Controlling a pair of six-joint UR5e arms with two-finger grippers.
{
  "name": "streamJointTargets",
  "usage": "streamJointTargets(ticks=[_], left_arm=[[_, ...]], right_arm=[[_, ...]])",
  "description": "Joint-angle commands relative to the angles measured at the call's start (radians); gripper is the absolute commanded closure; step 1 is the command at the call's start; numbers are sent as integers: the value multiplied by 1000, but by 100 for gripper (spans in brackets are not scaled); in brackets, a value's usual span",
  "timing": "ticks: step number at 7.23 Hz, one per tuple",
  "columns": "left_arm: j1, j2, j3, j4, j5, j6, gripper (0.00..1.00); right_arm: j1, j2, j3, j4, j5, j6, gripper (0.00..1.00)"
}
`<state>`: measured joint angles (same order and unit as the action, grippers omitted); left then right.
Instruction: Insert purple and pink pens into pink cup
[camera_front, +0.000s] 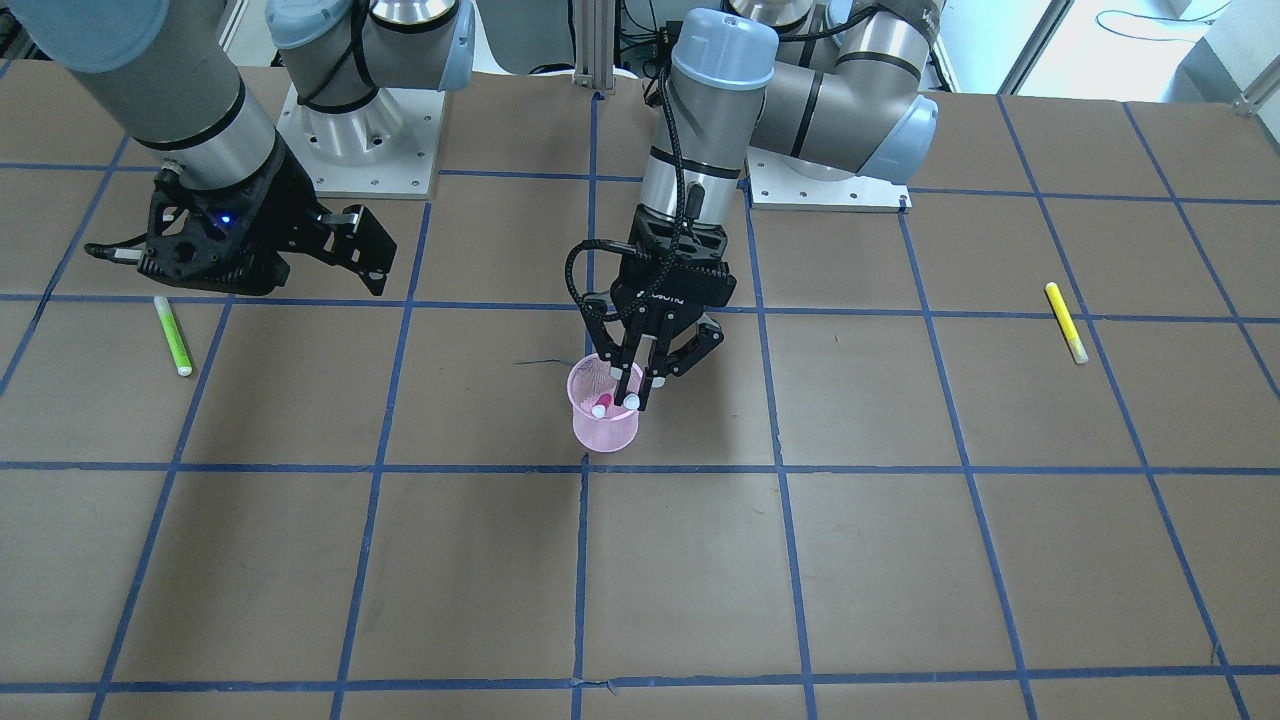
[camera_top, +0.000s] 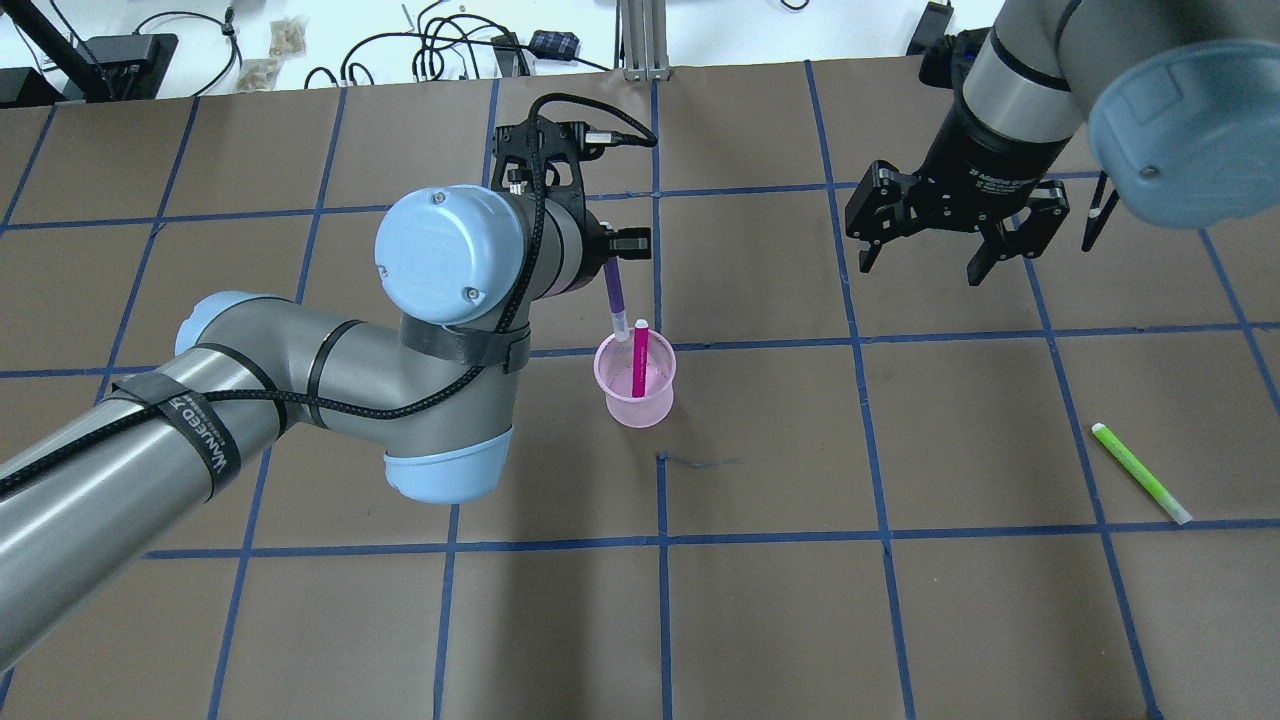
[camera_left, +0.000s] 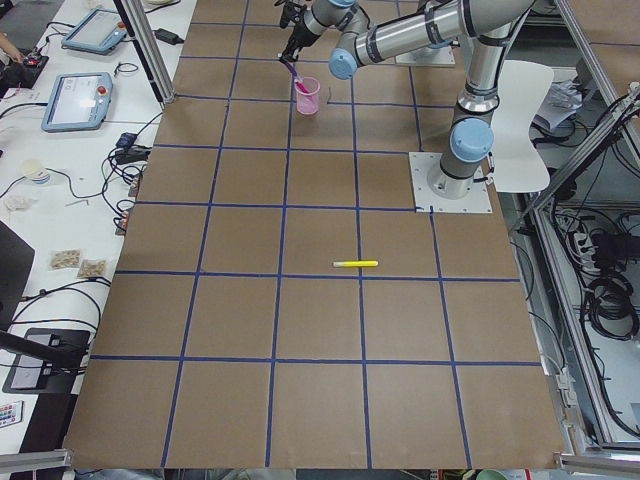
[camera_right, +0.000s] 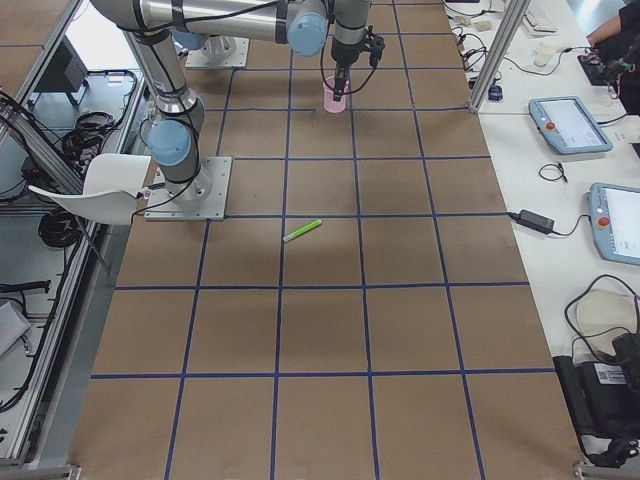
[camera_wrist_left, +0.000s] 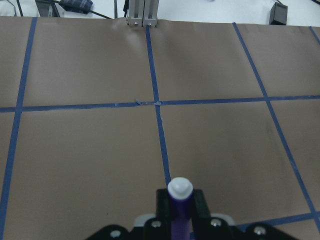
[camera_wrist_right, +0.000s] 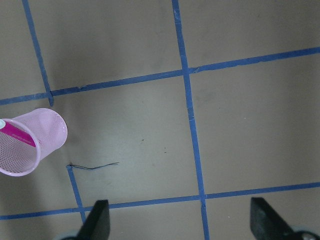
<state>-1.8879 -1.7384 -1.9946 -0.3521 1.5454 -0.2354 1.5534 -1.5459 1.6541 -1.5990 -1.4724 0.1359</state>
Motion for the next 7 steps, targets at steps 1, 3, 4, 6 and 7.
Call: streamJointTargets(ticks=[1, 3, 4, 6, 7], left_arm=[[1, -6, -12, -1, 1, 1, 100], [0, -19, -13, -1, 1, 2, 100], [-2, -26, -16, -1, 1, 1, 100], [-2, -27, -30, -1, 2, 2, 100], [-4, -26, -33, -1, 2, 1, 87]], right_arm=[[20, -3, 4, 1, 7, 17, 0], [62, -7, 13, 2, -5, 18, 0], [62, -7, 22, 2, -28, 16, 0], [63, -14, 45, 2, -57, 16, 0], [63, -25, 49, 2, -60, 19, 0]])
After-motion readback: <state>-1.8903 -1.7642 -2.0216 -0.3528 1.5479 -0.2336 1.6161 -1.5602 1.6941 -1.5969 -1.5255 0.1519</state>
